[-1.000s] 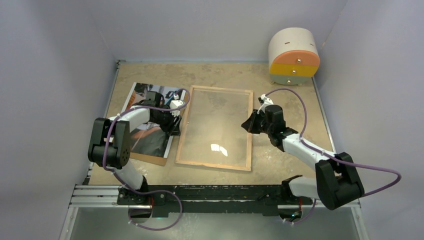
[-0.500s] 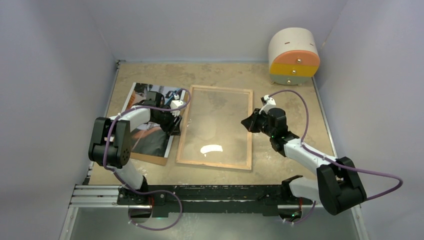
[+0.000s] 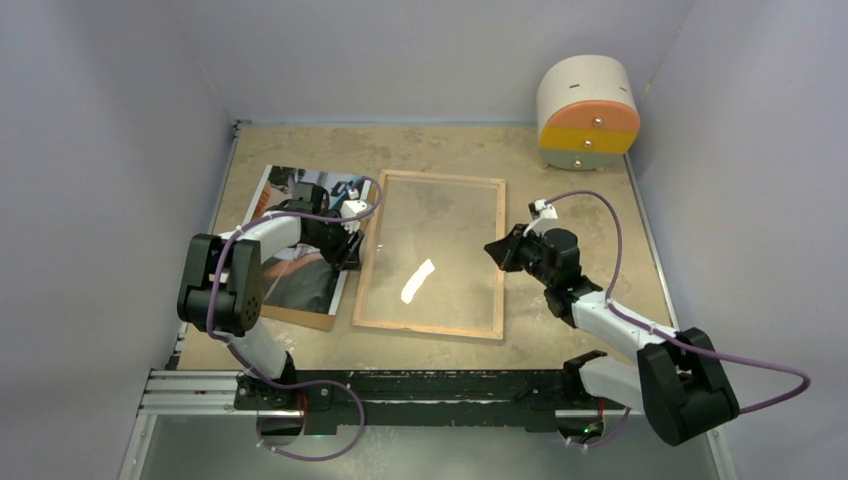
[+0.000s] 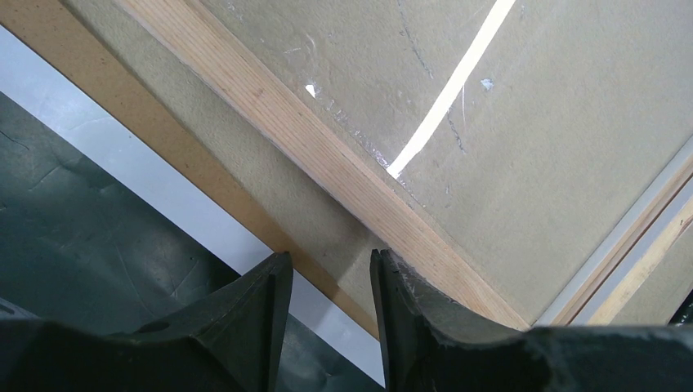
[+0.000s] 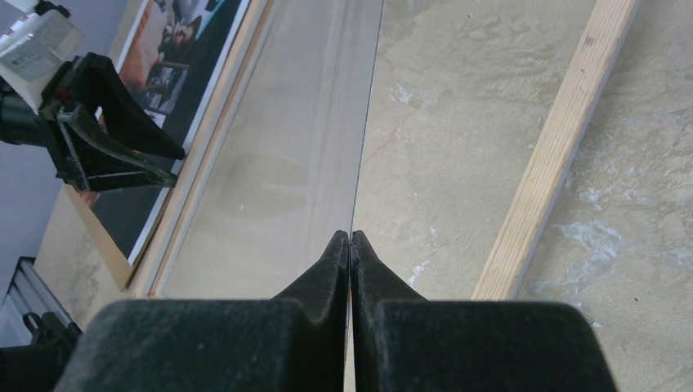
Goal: Put the photo into the frame
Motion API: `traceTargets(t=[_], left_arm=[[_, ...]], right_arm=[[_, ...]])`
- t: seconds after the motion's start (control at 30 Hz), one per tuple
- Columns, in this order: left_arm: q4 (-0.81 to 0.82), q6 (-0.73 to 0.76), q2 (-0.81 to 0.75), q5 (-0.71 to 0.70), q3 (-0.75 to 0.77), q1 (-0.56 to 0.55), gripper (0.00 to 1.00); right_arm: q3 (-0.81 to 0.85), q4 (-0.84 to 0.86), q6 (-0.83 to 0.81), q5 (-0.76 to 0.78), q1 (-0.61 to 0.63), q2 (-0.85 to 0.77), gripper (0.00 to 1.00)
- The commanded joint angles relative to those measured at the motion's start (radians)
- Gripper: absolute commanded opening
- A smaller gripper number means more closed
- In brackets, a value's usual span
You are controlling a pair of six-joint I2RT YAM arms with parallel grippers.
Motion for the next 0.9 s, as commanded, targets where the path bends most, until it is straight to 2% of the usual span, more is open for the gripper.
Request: traceTargets(t=[0.0, 0.57, 0.87], left_arm=[[0.012, 0.001, 0.031, -0.008, 0.004, -0.011, 0.44], [0.018, -0.002, 0.041, -0.009, 0.008, -0.016, 0.43], [0.015, 0.002, 0.047, -0.011, 0.016, -0.02, 0.41]], right_arm=[[-0.008, 0.079, 0.003, -0.017, -0.003, -0.038, 0.0], [0.003, 0.152, 0.053, -0.017, -0.001, 0.024, 0.0], [-0.002, 0.254, 0.124, -0.037, -0.001, 0.088, 0.0]])
